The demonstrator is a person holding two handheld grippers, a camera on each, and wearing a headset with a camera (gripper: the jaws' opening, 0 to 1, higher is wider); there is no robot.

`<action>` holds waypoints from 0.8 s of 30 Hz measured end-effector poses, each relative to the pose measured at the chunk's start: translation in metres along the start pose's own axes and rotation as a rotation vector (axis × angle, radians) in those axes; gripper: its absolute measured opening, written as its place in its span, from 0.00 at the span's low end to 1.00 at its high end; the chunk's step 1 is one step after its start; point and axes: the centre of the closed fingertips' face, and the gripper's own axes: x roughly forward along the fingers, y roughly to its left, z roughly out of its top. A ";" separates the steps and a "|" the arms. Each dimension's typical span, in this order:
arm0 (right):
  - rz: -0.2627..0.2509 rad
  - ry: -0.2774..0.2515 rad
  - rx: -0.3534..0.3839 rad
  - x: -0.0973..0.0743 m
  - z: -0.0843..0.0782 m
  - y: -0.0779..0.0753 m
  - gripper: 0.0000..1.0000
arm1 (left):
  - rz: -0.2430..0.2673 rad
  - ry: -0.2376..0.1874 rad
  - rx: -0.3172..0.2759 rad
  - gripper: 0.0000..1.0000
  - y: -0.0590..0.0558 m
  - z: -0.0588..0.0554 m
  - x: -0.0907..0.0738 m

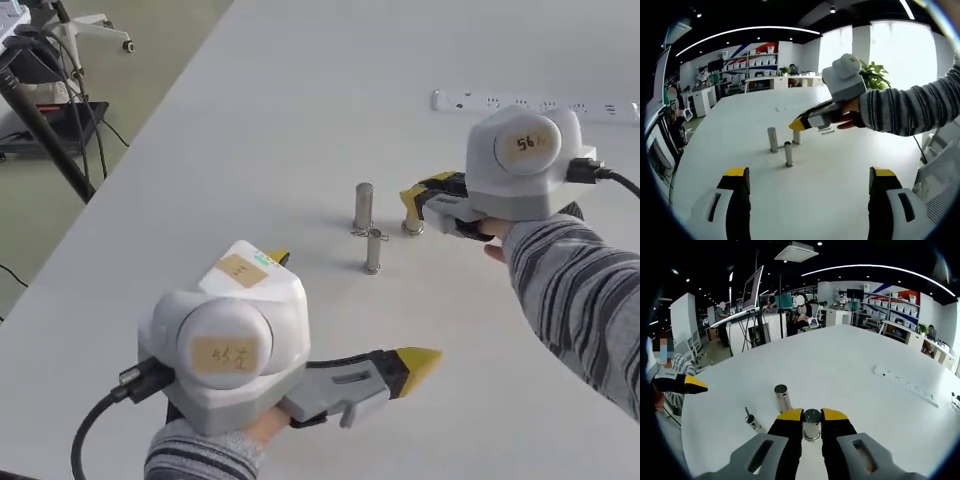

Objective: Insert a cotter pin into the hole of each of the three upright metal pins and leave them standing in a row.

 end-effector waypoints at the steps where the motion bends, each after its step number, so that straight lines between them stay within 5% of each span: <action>1: -0.004 0.000 0.004 -0.003 -0.001 -0.001 0.08 | -0.001 0.000 0.001 0.99 0.000 0.000 0.000; 11: -0.051 0.023 0.052 -0.041 -0.032 -0.009 0.08 | 0.006 0.027 0.010 0.99 -0.004 -0.006 -0.008; 24: -0.060 0.035 0.081 -0.078 -0.057 0.019 0.08 | 0.005 0.017 -0.003 0.97 -0.015 -0.010 -0.015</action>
